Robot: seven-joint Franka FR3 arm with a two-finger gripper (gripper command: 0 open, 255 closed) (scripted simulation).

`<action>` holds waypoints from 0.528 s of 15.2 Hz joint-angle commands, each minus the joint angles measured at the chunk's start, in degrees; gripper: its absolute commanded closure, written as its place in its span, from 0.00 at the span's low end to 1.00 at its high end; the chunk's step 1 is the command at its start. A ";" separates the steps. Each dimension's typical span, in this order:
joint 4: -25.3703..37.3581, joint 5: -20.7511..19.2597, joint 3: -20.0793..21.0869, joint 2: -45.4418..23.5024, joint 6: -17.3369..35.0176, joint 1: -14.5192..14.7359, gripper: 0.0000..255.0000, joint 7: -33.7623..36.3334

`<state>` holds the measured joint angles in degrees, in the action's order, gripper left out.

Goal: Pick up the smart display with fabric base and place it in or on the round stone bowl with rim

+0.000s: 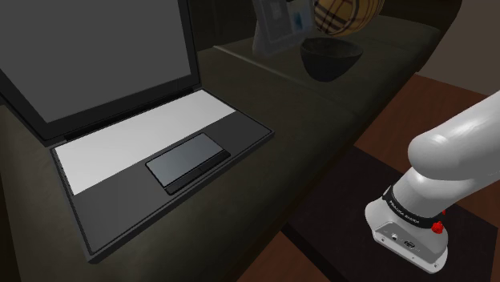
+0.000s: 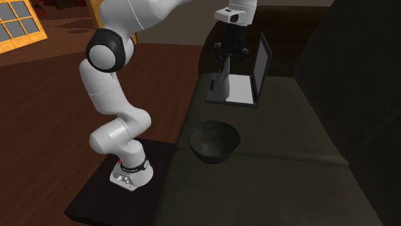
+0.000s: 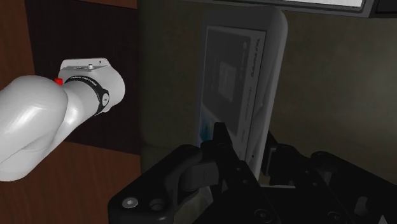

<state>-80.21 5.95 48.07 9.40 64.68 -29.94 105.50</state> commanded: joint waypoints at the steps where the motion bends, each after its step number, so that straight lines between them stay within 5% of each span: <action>1: 3.44 -1.13 1.02 -1.92 -2.07 0.09 1.00 1.16; 5: 9.72 -3.70 3.22 -5.87 -5.74 0.82 1.00 3.64; 8: 7.99 -2.44 -1.27 -2.54 -6.32 -1.70 1.00 -3.09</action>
<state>-71.87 3.37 48.05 6.12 58.53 -30.90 104.54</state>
